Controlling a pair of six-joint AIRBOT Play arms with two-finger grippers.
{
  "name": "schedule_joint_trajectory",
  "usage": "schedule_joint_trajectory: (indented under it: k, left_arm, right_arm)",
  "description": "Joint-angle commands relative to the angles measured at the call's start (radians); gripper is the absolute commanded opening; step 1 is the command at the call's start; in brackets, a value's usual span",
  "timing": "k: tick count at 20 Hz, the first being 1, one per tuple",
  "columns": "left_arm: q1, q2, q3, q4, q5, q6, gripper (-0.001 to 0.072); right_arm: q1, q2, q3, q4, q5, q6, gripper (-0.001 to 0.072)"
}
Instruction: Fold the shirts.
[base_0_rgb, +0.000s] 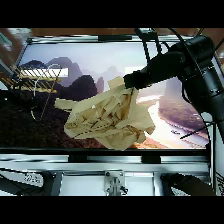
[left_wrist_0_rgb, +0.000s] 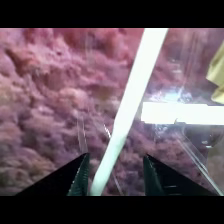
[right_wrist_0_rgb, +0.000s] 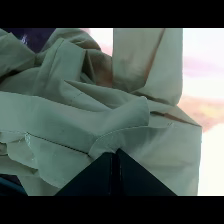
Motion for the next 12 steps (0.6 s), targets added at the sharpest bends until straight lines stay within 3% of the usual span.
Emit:
schedule_joint_trajectory:
  k: [1, 2, 3, 4, 9, 12]
  left_arm:
    - [0.001, 0.029, 0.052, -0.008, -0.011, -0.056, 0.0407]
    - [0.001, 0.045, 0.076, -0.008, -0.011, -0.055, 0.0429]
    - [0.0, 0.062, 0.096, -0.008, -0.016, -0.051, 0.0658]
    - [0.0, 0.083, 0.113, -0.008, -0.021, -0.052, 0.072]
    - [0.003, 0.174, 0.112, -0.008, -0.029, -0.082, 0.072]
    - [0.013, 0.216, 0.032, -0.001, -0.054, -0.006, 0.072]
  right_arm:
    - [0.001, -0.001, 0.0, 0.001, 0.0, 0.0, 0.0063]
    - [0.001, -0.001, 0.0, 0.001, 0.0, 0.0, 0.0063]
    - [0.001, -0.001, 0.0, 0.001, 0.0, 0.0, 0.0063]
    - [0.001, -0.001, 0.0, 0.0, 0.001, -0.001, 0.0063]
    - [0.001, -0.001, 0.0, 0.001, 0.0, -0.001, 0.0063]
    - [0.001, -0.001, 0.0, 0.001, 0.0, -0.002, 0.0063]
